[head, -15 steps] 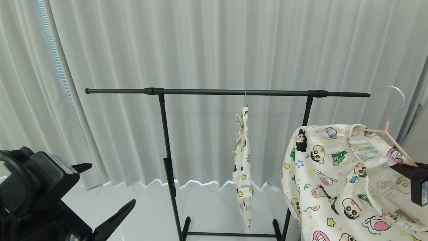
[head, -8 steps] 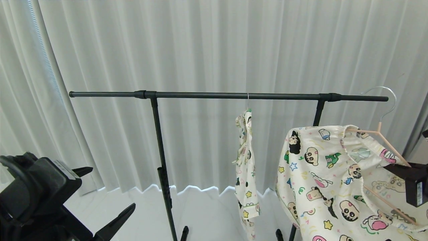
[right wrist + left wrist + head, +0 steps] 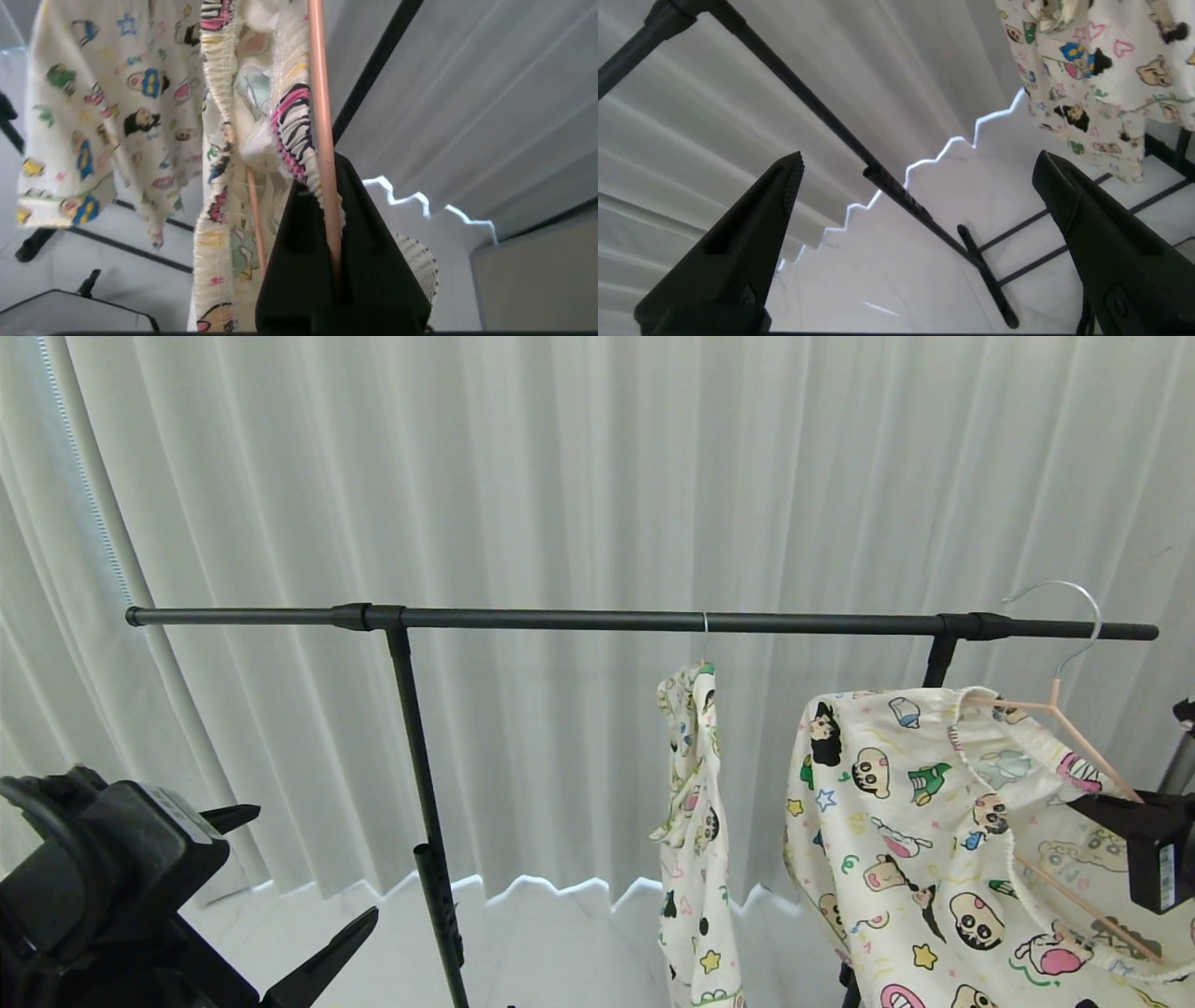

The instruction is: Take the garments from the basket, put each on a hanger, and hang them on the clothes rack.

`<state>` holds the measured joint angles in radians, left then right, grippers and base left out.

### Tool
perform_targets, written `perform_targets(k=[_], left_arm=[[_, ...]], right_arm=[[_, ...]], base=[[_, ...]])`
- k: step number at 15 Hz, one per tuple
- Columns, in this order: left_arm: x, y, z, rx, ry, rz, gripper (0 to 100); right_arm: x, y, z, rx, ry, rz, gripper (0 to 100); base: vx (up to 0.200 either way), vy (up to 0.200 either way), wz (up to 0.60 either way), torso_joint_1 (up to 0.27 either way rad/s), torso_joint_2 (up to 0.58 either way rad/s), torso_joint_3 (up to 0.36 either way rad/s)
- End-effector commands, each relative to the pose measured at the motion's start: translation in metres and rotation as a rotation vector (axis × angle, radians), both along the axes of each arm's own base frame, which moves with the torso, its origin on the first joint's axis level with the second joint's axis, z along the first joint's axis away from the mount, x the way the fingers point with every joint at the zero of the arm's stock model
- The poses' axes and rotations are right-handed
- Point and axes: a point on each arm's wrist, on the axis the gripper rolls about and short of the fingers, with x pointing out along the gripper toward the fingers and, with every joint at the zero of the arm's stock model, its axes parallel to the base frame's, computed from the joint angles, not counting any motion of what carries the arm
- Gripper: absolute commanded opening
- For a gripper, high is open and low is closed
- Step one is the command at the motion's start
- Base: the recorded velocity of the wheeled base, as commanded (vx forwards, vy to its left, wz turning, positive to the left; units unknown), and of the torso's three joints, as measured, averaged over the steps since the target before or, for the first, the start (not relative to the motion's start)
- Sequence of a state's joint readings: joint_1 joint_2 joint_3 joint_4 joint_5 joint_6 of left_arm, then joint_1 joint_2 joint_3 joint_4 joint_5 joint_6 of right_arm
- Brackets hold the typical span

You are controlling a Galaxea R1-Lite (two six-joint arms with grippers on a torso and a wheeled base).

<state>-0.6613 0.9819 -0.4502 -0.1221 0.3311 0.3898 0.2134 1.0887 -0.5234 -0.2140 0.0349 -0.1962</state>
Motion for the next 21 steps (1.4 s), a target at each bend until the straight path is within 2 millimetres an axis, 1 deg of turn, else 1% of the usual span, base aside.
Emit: perform_targets(k=[1,7,10,13,15,18,21], left_arm=[[0.000,0.000,-0.001,0.002,0.002,-0.001,100],[0.000,0.000,-0.001,0.004,0.003,-0.005,100],[0.000,-0.001,-0.001,0.004,0.003,-0.006,100],[-0.001,0.000,-0.001,0.002,0.001,-0.006,100],[-0.001,0.000,-0.001,0.003,0.002,-0.006,100],[-0.001,-0.001,-0.001,0.003,0.002,-0.008,100],[-0.001,-0.001,-0.002,0.006,0.006,-0.014,100]], right_arm=[[0.001,0.000,-0.001,-0.002,0.004,0.002,0],[0.005,0.002,-0.005,-0.006,0.028,0.009,0],[0.017,0.006,-0.011,-0.010,0.053,0.015,0],[0.041,0.012,-0.023,-0.019,0.085,0.012,0],[0.057,0.015,-0.036,-0.031,0.124,0.005,0],[0.067,0.017,-0.046,-0.040,0.155,0.004,0],[0.067,0.017,-0.052,-0.060,0.178,-0.027,0]], base=[[0.200,0.000,0.00,0.002,0.00,0.002],[0.200,0.000,0.00,0.004,0.00,0.003],[0.200,0.000,0.00,0.004,0.01,0.001],[0.000,0.000,0.00,0.000,0.00,0.000],[0.000,0.000,0.00,0.000,0.00,0.000],[0.000,0.000,0.00,0.000,0.00,0.000],[0.000,0.000,0.00,0.000,0.00,0.000]])
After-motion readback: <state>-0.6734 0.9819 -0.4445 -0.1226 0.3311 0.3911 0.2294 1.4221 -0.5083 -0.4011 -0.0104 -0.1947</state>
